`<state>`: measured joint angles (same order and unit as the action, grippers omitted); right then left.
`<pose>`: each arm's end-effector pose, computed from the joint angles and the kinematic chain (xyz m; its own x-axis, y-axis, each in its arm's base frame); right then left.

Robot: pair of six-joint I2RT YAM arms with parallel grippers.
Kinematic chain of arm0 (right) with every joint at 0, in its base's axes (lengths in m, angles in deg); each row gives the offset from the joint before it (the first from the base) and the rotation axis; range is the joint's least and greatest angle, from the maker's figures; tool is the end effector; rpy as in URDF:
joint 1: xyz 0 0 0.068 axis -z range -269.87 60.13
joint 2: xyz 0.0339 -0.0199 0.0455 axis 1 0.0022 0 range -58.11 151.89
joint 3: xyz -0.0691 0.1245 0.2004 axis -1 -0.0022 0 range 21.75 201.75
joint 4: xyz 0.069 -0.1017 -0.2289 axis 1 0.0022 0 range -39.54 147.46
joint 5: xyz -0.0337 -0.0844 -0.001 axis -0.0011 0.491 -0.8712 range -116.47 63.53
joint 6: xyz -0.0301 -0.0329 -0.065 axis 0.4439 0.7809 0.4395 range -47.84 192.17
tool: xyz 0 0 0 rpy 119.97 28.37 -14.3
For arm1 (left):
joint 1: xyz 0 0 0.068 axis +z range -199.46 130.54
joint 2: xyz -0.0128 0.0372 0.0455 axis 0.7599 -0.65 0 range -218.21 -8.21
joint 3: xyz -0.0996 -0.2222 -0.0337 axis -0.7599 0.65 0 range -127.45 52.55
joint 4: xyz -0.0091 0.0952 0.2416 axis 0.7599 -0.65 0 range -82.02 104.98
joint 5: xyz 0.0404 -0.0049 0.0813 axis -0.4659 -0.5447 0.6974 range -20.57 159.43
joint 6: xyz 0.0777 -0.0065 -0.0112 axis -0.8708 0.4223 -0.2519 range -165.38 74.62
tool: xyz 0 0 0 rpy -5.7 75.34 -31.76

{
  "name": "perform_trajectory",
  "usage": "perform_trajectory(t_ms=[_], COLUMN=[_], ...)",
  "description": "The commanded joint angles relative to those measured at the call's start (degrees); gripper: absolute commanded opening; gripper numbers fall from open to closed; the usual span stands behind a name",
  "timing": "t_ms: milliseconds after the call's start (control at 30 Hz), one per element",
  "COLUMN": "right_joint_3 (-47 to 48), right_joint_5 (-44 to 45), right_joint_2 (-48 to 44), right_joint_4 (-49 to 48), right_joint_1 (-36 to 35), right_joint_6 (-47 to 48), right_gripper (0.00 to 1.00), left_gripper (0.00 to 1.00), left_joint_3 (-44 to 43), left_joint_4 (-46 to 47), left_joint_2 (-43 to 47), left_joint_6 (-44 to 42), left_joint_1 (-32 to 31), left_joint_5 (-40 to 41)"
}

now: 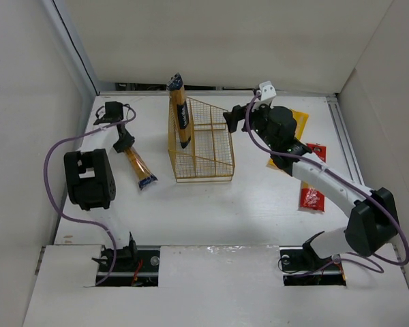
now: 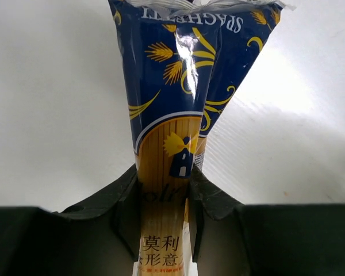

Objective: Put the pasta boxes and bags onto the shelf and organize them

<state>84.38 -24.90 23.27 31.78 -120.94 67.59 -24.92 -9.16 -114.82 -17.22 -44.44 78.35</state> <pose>0.3229 0.1922 0.3253 -0.0403 0.0688 -0.9968 -0.4907 0.8677 0.0797 0.4109 0.0467 0.1609 -0.6195 -0.5225 -0.5858 -0.5345 0.8273 -0.1726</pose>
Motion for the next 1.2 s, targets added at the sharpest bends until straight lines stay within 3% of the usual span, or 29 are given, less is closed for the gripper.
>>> perform_trajectory(t_ms=[0,167,367,467,767,933,1167], right_joint_3=[-1.5,-5.1,-9.0,-10.2,-12.7,-13.2,-12.7], right_joint_5=[-0.5,-0.5,-1.6,-1.6,-2.1,-2.1,-4.4], right_joint_2=[-5.9,-10.4,-16.4,-17.5,-22.2,-23.5,-22.9], right_joint_4=[-2.3,-2.3,-2.3,-2.3,-1.7,-1.1,-0.6], right_joint_1=[0.5,-0.1,-0.7,-1.3,-1.3,-0.2,0.3], right_joint_6=[-0.4,-0.4,-0.4,-0.4,2.6,3.8,4.3], right_gripper=[1.0,1.0,1.0,1.0,1.0,1.0,1.0], left_gripper=[0.0,0.0,0.0,0.0,0.0,0.0,0.0], left_joint_3=[-2.4,1.3,8.8,9.8,4.0,0.6,1.9], left_joint_4=[3.0,12.5,31.4,41.1,57.5,60.0,65.5], left_joint_2=[18.0,34.2,51.1,54.0,43.8,38.5,36.6], left_joint_6=[1.6,0.1,-4.6,-6.7,-11.5,-13.7,-13.6], left_joint_1=[-1.3,-4.2,-8.5,-9.3,-9.3,-9.9,-13.1], left_joint_5=[5.4,5.6,-1.4,-9.8,-49.8,-60.9,-64.9])
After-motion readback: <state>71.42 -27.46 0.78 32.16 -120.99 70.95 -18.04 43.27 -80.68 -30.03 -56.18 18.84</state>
